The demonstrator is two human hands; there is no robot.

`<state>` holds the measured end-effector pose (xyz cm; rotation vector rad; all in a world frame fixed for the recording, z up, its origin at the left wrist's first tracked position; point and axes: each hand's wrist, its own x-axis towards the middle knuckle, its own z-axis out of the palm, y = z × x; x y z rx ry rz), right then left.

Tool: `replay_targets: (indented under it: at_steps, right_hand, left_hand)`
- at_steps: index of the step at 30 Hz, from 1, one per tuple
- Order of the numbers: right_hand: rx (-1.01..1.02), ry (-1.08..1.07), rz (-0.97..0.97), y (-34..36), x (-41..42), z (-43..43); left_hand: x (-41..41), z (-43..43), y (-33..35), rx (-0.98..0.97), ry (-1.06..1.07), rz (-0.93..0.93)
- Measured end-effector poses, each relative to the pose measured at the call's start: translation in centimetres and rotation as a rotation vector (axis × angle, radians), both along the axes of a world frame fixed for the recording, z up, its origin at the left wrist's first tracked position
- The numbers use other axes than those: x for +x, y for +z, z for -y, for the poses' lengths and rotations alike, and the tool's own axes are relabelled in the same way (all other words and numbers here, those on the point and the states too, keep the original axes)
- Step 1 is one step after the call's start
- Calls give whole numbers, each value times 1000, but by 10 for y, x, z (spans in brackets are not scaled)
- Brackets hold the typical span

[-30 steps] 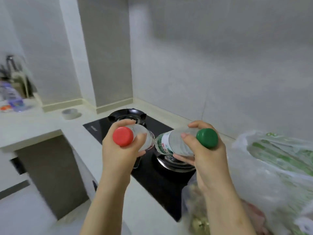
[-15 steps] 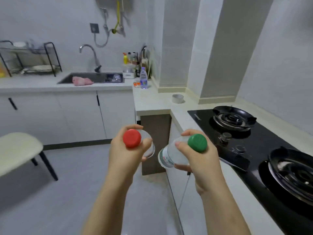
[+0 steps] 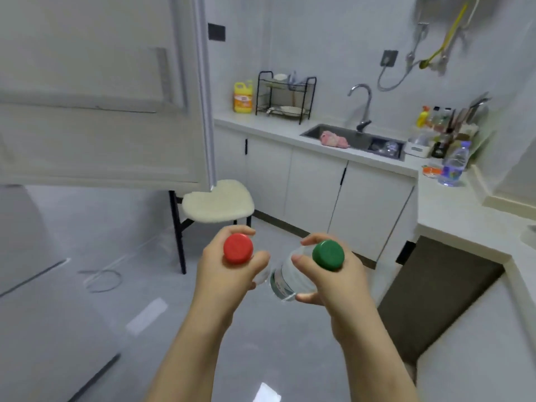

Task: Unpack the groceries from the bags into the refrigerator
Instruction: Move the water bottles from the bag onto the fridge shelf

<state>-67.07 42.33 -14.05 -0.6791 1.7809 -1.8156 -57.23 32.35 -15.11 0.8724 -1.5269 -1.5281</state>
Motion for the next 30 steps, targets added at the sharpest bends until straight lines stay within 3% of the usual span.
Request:
replay_targets:
  at_steps: [19,30]
  right_hand:
    - [-78,873,-94,10,102,167]
    - [-251,1045,-44,40,234,254]
  left_hand:
    - [140,53,4,-39,922,-80]
    - [267,114,30,-237,1184,-122]
